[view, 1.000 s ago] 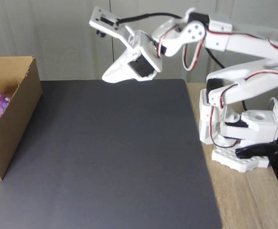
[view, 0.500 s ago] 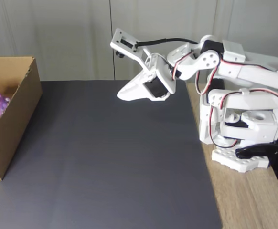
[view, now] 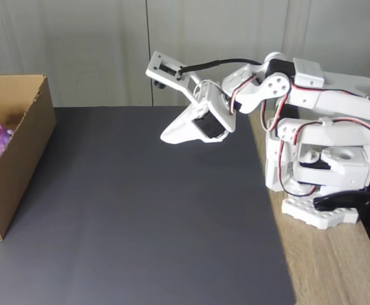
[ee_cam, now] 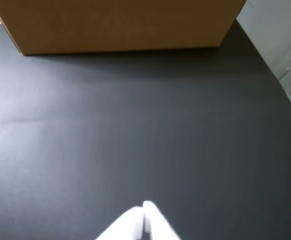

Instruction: Grasp a ball and put it in the box.

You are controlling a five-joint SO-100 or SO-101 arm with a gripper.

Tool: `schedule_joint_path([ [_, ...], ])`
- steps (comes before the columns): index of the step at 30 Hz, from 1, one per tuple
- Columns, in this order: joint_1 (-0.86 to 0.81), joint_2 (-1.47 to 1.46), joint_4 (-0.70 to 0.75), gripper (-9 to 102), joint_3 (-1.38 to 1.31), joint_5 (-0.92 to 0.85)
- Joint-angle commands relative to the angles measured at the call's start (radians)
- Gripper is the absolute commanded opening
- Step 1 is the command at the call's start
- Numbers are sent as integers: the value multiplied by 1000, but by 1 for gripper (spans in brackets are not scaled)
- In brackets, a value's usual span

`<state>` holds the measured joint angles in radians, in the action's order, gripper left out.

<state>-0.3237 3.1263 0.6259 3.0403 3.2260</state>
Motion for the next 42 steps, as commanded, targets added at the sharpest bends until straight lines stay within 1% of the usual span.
schedule_joint_path([
  [1,11,3,51,0,12,-25],
  [7,41,3,170,0,57,-12],
  [14,89,3,250,0,89,-29],
  [25,101,3,396,0,106,-44],
  [37,133,5,479,0,106,-67],
  [42,150,5,486,0,107,-86],
])
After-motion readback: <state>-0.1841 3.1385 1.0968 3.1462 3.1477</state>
